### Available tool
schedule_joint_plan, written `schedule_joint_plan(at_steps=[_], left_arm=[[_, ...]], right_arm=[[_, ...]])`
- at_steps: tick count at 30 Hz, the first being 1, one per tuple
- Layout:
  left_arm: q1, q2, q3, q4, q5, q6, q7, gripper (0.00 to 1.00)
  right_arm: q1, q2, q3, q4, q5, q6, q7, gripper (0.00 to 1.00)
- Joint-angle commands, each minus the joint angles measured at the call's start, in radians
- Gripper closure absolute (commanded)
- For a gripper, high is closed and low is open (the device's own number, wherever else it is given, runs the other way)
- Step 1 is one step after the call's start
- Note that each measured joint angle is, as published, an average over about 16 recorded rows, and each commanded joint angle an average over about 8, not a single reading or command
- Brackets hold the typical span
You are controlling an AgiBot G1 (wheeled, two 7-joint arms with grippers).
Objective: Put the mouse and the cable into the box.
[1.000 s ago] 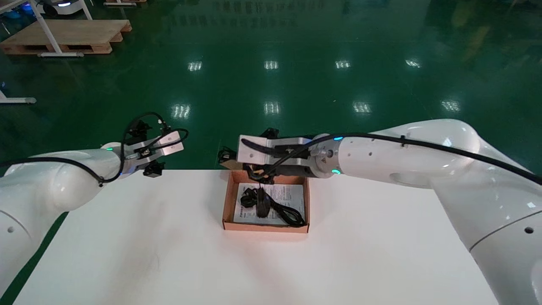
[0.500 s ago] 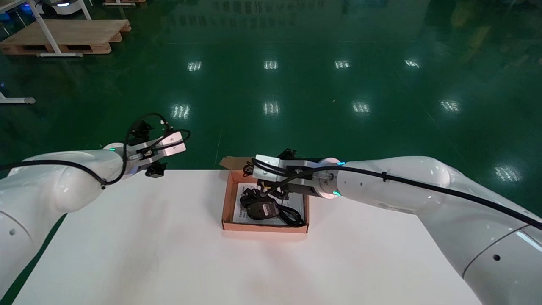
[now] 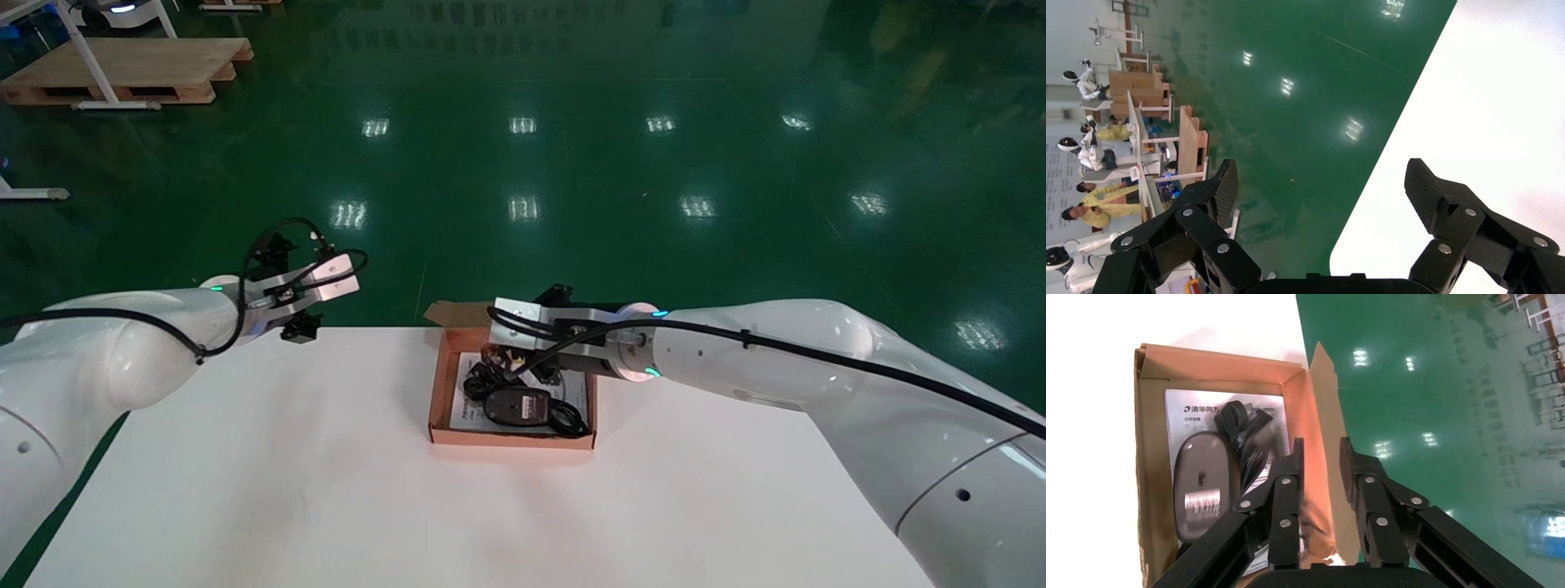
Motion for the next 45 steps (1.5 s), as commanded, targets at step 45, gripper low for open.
schedule_joint_plan(at_steps=[45], left_arm=[[0.422,-0.486,-0.597,-0.733,-0.933,0.794,0.170,0.00]], right_arm=[[-0.385,0.498,0.477,0.476,0.586,-0.566,0.187,0.00]])
